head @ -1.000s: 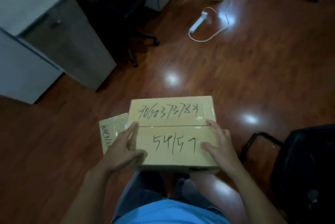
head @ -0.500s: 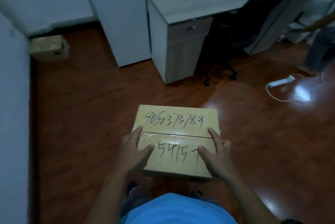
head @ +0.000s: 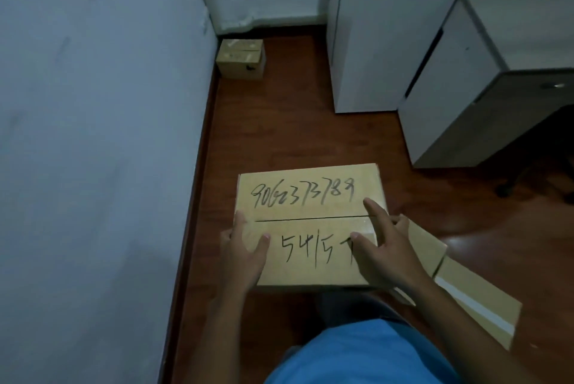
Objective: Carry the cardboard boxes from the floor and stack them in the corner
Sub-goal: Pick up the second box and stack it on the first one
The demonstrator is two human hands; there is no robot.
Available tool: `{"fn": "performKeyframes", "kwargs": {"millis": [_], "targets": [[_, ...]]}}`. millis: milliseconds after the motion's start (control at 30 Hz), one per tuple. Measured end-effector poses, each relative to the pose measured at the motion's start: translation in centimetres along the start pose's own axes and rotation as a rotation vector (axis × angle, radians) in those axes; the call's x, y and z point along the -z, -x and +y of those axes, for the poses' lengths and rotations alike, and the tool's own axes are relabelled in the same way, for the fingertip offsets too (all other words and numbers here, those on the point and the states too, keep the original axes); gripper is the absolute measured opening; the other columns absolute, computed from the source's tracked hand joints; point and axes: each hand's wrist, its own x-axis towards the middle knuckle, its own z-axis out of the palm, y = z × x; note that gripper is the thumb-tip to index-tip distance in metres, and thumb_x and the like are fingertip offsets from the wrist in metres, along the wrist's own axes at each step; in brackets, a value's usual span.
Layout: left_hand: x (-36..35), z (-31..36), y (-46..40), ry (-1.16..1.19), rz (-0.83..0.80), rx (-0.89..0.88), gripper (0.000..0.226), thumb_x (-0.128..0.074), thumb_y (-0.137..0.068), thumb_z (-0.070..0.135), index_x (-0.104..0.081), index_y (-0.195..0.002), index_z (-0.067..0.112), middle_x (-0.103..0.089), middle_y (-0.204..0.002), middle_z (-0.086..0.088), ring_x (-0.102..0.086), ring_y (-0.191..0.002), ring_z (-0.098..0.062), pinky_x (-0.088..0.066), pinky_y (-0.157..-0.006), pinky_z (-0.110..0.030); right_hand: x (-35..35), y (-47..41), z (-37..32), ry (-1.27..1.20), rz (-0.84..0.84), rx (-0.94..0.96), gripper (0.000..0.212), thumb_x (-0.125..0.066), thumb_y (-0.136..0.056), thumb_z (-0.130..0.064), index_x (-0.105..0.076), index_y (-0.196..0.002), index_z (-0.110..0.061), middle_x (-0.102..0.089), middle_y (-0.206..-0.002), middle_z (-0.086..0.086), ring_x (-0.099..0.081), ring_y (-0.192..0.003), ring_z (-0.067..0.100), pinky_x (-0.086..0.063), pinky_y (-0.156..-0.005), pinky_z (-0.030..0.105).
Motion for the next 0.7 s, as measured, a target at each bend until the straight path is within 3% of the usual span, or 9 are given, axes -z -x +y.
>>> {"fn": "performKeyframes", "kwargs": {"millis": [133,333,500,633,700], "targets": [[1.5,-0.5,-7.4,-0.003,0.022,0.040,0.077,-0.051,-0.092,0.054,-0.011,-0.155,0.037,-0.036,-0.142,-0.004,-0.044,-0.107,-0.011,-0.041,-0.080,-0.030,-3.0,-7.2,-3.6,0.010,-0.042,-0.041,0.066,-0.064,-0.086,-0.049,-0.030,-0.143,-0.054,-0.029,-0.126,-0.003,-0.041,-0.116,0.020,-0.043,-0.101,0.044],[6.1,1.4,-20.4,-0.111,0.042,0.079,0.076,-0.043,-0.091,0.063,-0.008,-0.153,0.039,-0.037,-0.139,-0.005,-0.053,-0.115,-0.022,-0.046,-0.083,-0.033,-6.6,-19.5,-11.8,-0.027,-0.115,-0.053,0.065,-0.064,-0.088,-0.046,-0.031,-0.144,-0.053,-0.029,-0.128,-0.002,-0.041,-0.111,0.019,-0.045,-0.096,0.040],[11.0,3.7,-30.0,-0.095,0.084,0.090,0.073,-0.045,-0.092,0.059,-0.009,-0.152,0.039,-0.037,-0.136,-0.006,-0.054,-0.109,-0.020,-0.047,-0.080,-0.035,-9.6,-28.8,-18.9,0.031,-0.157,-0.021,0.067,-0.064,-0.086,-0.047,-0.029,-0.143,-0.055,-0.029,-0.133,0.001,-0.041,-0.118,0.022,-0.043,-0.104,0.050],[13.8,4.7,-38.4,-0.070,0.066,0.111,0.070,-0.047,-0.089,0.061,-0.015,-0.148,0.041,-0.041,-0.133,-0.007,-0.057,-0.110,-0.027,-0.052,-0.090,-0.046,-12.5,-36.0,-23.2,0.041,-0.153,-0.028,0.067,-0.065,-0.085,-0.050,-0.030,-0.142,-0.057,-0.030,-0.132,0.001,-0.043,-0.119,0.025,-0.044,-0.103,0.049],[15.4,5.5,-43.8,-0.042,0.016,0.069,0.069,-0.047,-0.084,0.066,-0.021,-0.144,0.043,-0.048,-0.128,-0.004,-0.060,-0.104,-0.023,-0.056,-0.085,-0.049,-13.9,-39.4,-25.9,0.025,-0.121,-0.065,0.067,-0.066,-0.086,-0.048,-0.032,-0.143,-0.055,-0.030,-0.130,0.001,-0.044,-0.117,0.025,-0.046,-0.100,0.047]]}}
